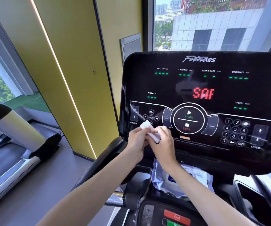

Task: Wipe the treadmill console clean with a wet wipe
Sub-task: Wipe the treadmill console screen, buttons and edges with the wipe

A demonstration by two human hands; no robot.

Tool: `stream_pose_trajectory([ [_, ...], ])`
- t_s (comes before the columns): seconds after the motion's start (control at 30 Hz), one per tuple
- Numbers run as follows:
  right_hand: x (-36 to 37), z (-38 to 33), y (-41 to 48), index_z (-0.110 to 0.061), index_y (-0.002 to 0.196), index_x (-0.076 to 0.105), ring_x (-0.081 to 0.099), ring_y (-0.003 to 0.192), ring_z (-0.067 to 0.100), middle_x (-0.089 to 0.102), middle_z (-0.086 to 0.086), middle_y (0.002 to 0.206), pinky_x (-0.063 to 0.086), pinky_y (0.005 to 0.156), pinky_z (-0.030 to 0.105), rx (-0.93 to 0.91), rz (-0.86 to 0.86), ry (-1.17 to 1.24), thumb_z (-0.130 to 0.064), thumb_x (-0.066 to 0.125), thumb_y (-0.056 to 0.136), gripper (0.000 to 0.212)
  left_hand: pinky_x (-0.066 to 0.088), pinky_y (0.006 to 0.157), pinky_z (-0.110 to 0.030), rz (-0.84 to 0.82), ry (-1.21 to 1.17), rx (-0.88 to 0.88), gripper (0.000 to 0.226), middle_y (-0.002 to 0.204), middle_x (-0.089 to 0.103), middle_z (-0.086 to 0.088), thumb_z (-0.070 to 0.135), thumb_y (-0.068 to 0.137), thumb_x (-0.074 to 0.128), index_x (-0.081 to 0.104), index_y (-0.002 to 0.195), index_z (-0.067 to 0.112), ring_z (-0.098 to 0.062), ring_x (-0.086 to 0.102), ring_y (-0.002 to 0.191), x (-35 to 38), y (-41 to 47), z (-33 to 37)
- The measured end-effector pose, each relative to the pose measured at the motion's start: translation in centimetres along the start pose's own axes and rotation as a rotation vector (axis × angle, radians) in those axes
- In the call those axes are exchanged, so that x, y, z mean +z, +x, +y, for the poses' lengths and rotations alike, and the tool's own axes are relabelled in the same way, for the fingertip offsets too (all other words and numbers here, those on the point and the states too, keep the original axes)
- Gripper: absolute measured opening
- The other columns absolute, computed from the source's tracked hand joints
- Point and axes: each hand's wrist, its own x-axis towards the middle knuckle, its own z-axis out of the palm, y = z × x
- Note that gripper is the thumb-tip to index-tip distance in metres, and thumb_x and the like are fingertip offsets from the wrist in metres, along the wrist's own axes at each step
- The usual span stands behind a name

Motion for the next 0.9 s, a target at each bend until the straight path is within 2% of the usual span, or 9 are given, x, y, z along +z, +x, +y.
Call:
stream_pose_trajectory([
  [0.07, -0.4, 0.5, -0.3, -0.014, 0.092, 0.064, 0.049, 0.093, 0.010, 0.057, -0.006, 0.096, 0.039, 0.081, 0.022, -0.079, -0.042, -0.041, -0.026, 0.067, 0.081, 0.016, 0.051, 0.071, -0.034, 0.119, 0.057, 0.044, 0.009, 0.082, 0.065, -0.008, 0.013, 0.090, 0.058, 0.057, 0.081, 0.010, -0.023, 0.063, 0.079, -1.1, 1.5, 0.9],
  [0.2, -1.8, 2.1, -1.1, -0.012, 0.094, 0.064, 0.051, 0.095, 0.015, 0.060, -0.003, 0.099, 0.042, 0.086, 0.029, -0.155, -0.057, -0.248, -0.021, 0.055, 0.086, 0.015, 0.043, 0.074, -0.029, 0.422, 0.708, 0.643, 0.020, 0.085, 0.052, -0.002, 0.019, 0.095, 0.051, 0.061, 0.079, 0.014, -0.021, 0.053, 0.080, -4.7, 4.7, 2.2],
  [0.3, -2.4, 2.9, -1.6, -0.010, 0.092, 0.064, 0.054, 0.091, 0.018, 0.062, -0.001, 0.093, 0.045, 0.082, 0.032, -0.168, -0.080, -0.337, -0.007, 0.060, 0.082, 0.012, 0.040, 0.066, -0.025, 0.309, 0.964, 0.862, 0.015, 0.092, 0.055, -0.001, 0.012, 0.092, 0.055, 0.065, 0.103, 0.011, -0.017, 0.051, 0.079, -4.8, 5.9, 1.0],
  [0.4, -2.5, 3.4, -1.9, -0.010, 0.090, 0.064, 0.054, 0.090, 0.019, 0.062, -0.002, 0.089, 0.047, 0.078, 0.032, -0.175, -0.111, -0.397, -0.006, 0.060, 0.081, 0.011, 0.046, 0.060, -0.032, 0.135, 1.124, 0.938, 0.012, 0.087, 0.057, -0.001, 0.007, 0.087, 0.060, 0.066, 0.097, 0.012, -0.020, 0.055, 0.074, -3.9, 6.5, -0.3],
  [0.53, -2.8, 3.9, -2.1, -0.010, 0.090, 0.065, 0.055, 0.090, 0.019, 0.061, -0.002, 0.089, 0.050, 0.077, 0.035, -0.205, -0.121, -0.475, -0.006, 0.062, 0.079, 0.011, 0.051, 0.054, -0.031, -0.371, 1.408, 1.140, 0.028, 0.082, 0.059, -0.005, -0.007, 0.075, 0.066, 0.073, 0.093, 0.013, -0.025, 0.062, 0.072, -3.6, 6.8, 0.2],
  [0.7, -2.6, 4.5, -2.2, -0.003, 0.093, 0.070, 0.059, 0.110, 0.026, 0.066, 0.013, 0.111, 0.050, 0.092, 0.039, -0.267, -0.112, -0.591, 0.003, 0.068, 0.070, 0.023, 0.050, 0.048, -0.032, -0.206, 1.331, 1.148, 0.031, 0.084, 0.058, -0.006, -0.008, 0.077, 0.062, 0.071, 0.098, 0.012, -0.022, 0.059, 0.067, -4.0, 7.6, 1.3],
  [0.8, -2.6, 4.8, -2.6, 0.000, 0.097, 0.070, 0.056, 0.118, 0.026, 0.061, 0.018, 0.121, 0.045, 0.099, 0.040, -0.307, -0.158, -0.648, 0.003, 0.069, 0.068, 0.029, 0.050, 0.043, -0.032, -0.557, 1.514, 1.283, 0.039, 0.084, 0.054, -0.007, -0.016, 0.072, 0.060, 0.069, 0.100, 0.010, -0.022, 0.056, 0.072, -3.6, 6.9, 0.2],
  [0.83, -2.7, 4.8, -2.6, 0.000, 0.098, 0.069, 0.055, 0.119, 0.026, 0.060, 0.019, 0.123, 0.045, 0.099, 0.041, -0.314, -0.169, -0.659, 0.003, 0.069, 0.068, 0.030, 0.049, 0.043, -0.032, -0.559, 1.515, 1.296, 0.040, 0.084, 0.053, -0.008, -0.017, 0.072, 0.058, 0.068, 0.101, 0.009, -0.023, 0.056, 0.071, -3.6, 6.8, 0.7],
  [0.9, -3.0, 4.7, -2.7, 0.000, 0.097, 0.069, 0.054, 0.120, 0.025, 0.058, 0.019, 0.125, 0.044, 0.099, 0.042, -0.308, -0.180, -0.667, 0.004, 0.070, 0.067, 0.031, 0.052, 0.055, -0.036, -0.296, 1.372, 1.200, 0.035, 0.088, 0.055, -0.011, -0.013, 0.080, 0.054, 0.066, 0.105, 0.008, -0.025, 0.056, 0.071, -3.5, 7.5, 1.9],
])
